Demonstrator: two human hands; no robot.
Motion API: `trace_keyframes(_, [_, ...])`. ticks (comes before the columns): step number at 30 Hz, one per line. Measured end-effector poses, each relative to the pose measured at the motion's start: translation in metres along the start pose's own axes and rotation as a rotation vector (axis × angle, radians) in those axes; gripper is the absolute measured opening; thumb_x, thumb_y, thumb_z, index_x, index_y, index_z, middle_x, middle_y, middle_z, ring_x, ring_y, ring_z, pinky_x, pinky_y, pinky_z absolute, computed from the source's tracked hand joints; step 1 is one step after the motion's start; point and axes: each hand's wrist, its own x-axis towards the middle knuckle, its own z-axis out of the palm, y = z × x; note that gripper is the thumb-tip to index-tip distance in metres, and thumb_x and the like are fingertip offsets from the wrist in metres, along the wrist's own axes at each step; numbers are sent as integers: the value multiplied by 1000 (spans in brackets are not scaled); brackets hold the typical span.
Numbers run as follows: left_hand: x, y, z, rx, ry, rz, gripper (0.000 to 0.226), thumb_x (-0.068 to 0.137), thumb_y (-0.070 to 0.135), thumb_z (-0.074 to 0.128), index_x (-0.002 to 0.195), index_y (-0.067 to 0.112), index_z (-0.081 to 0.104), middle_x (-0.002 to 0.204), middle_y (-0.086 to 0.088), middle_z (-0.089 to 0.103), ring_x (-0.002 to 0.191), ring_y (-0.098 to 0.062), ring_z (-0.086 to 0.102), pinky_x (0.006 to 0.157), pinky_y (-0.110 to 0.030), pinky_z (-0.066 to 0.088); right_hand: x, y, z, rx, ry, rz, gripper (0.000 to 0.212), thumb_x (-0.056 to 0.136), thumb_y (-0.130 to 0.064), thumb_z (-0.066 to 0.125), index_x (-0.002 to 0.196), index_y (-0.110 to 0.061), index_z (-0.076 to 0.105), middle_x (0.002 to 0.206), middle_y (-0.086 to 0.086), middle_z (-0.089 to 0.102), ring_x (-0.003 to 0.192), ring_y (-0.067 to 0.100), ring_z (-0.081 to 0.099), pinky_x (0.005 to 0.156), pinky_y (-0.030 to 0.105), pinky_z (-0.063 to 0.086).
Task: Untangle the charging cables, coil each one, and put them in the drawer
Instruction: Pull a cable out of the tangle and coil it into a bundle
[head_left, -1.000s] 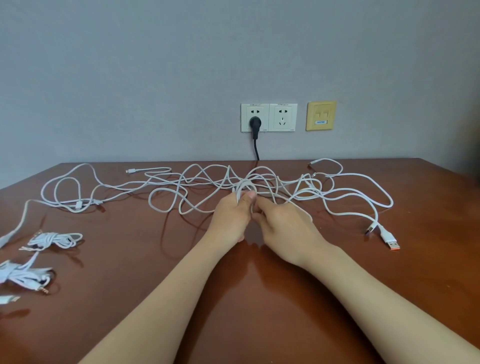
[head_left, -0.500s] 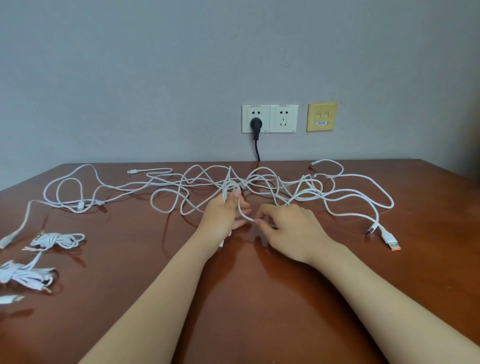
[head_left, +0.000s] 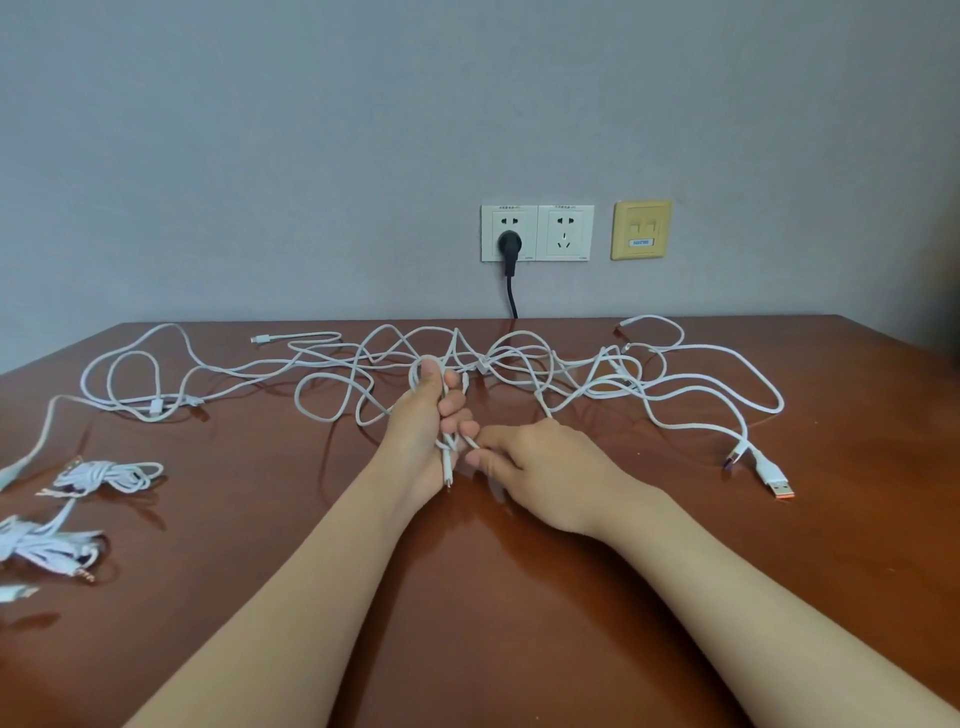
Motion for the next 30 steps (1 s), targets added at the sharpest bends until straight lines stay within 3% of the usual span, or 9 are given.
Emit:
trace_keyframes(4, [2, 5, -3, 46, 32, -10, 42, 100, 42, 29, 70, 15, 40, 37, 8, 29, 26, -3, 22, 29, -11, 23, -3, 3, -8, -21, -42, -20, 24, 96, -38, 41, 88, -22, 57, 77, -3, 68, 79, 15, 58, 75, 32, 46])
trace_keyframes(7, [2, 7, -3, 99, 65, -5, 42, 99, 44, 31, 70, 15, 40, 37, 6, 30, 26, -3, 22, 29, -12, 22, -6, 3, -21, -9, 31, -21, 17, 91, -32, 53, 77, -25, 57, 58, -8, 51, 58, 6, 45, 58, 21, 34])
trace_keyframes(9, [2, 7, -2, 111, 71, -2, 42, 98, 45, 31, 70, 15, 41, 36, 8, 30, 26, -3, 22, 28, -12, 21, -9, 3, -30, 15, 66, -14, 17, 88, -28, 56, 72, -25, 56, 53, -10, 44, 54, 4, 40, 55, 18, 31])
trace_keyframes(16, [-1, 10, 0, 119, 56, 2, 42, 97, 46, 34, 70, 15, 42, 37, 8, 30, 27, -3, 22, 28, -12, 21, -13, 1, -41, 81, 129, -12, 14, 84, -23, 61, 72, -21, 67, 57, -10, 54, 59, 7, 48, 63, 26, 40])
trace_keyframes(24, [-10, -3, 4, 623, -76, 0, 53, 92, 58, 28, 71, 14, 48, 40, 6, 33, 32, -5, 26, 35, -11, 23, -7, -3, -23, 209, 241, -119, 11, 81, -18, 66, 73, -26, 69, 71, -9, 65, 69, 5, 58, 67, 24, 43])
trace_keyframes(27, [-18, -11, 12, 662, -232, -90, 60, 87, 66, 19, 64, 17, 45, 39, 6, 31, 34, -6, 26, 34, -9, 21, -5, 1, -26, 337, 304, -44, 15, 77, -22, 72, 69, -25, 60, 67, -4, 66, 66, 11, 58, 68, 30, 46])
trace_keyframes(30, [-21, -13, 16, 672, -315, -159, 66, 73, 75, 11, 64, 17, 40, 40, 4, 33, 33, -5, 23, 36, -9, 18, -4, 12, -31, 292, 362, 83, 31, 66, -36, 77, 74, -21, 52, 58, -8, 55, 60, 12, 49, 63, 33, 41])
